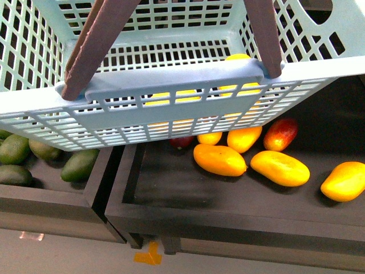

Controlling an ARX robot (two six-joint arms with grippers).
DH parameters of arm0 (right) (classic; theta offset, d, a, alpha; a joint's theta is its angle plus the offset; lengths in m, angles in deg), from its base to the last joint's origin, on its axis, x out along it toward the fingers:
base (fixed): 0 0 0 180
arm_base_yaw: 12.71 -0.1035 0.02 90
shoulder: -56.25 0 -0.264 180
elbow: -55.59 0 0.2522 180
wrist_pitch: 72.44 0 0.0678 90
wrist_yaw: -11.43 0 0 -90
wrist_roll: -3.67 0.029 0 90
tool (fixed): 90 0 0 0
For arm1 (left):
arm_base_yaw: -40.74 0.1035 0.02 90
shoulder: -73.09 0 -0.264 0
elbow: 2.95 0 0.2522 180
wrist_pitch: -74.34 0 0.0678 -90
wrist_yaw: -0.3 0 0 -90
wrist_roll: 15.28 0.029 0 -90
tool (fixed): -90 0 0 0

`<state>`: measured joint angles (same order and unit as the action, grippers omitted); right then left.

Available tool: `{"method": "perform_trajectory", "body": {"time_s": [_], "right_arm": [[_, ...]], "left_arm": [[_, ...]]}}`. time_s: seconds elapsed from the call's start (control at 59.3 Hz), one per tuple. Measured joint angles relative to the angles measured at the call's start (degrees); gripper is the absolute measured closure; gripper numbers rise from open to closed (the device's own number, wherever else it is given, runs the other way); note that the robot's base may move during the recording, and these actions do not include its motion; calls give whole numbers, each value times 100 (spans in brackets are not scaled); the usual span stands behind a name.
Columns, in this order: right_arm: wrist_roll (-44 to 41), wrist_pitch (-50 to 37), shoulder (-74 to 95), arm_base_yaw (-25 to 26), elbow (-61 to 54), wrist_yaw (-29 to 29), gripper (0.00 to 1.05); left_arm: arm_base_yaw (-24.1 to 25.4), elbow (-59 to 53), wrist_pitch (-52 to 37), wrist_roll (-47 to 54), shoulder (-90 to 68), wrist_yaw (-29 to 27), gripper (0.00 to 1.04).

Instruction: Pick lemon and mango into basket

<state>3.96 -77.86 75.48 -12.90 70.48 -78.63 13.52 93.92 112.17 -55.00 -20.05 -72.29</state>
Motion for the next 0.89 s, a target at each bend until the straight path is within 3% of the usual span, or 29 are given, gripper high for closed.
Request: {"method": "perform_trajectory", "body": {"time_s": [0.523,0.624,0.894], "right_arm": [[0,909,-914,0,-2,-2,103],[0,1812,-1644,0,0,-7,103],[0,1906,-1882,0,0,2,103]], "left_arm": [[0,0,0,2,0,-2,89],[0,0,0,4,0,0,89],[-2,0,0,0,0,-4,89]]}}
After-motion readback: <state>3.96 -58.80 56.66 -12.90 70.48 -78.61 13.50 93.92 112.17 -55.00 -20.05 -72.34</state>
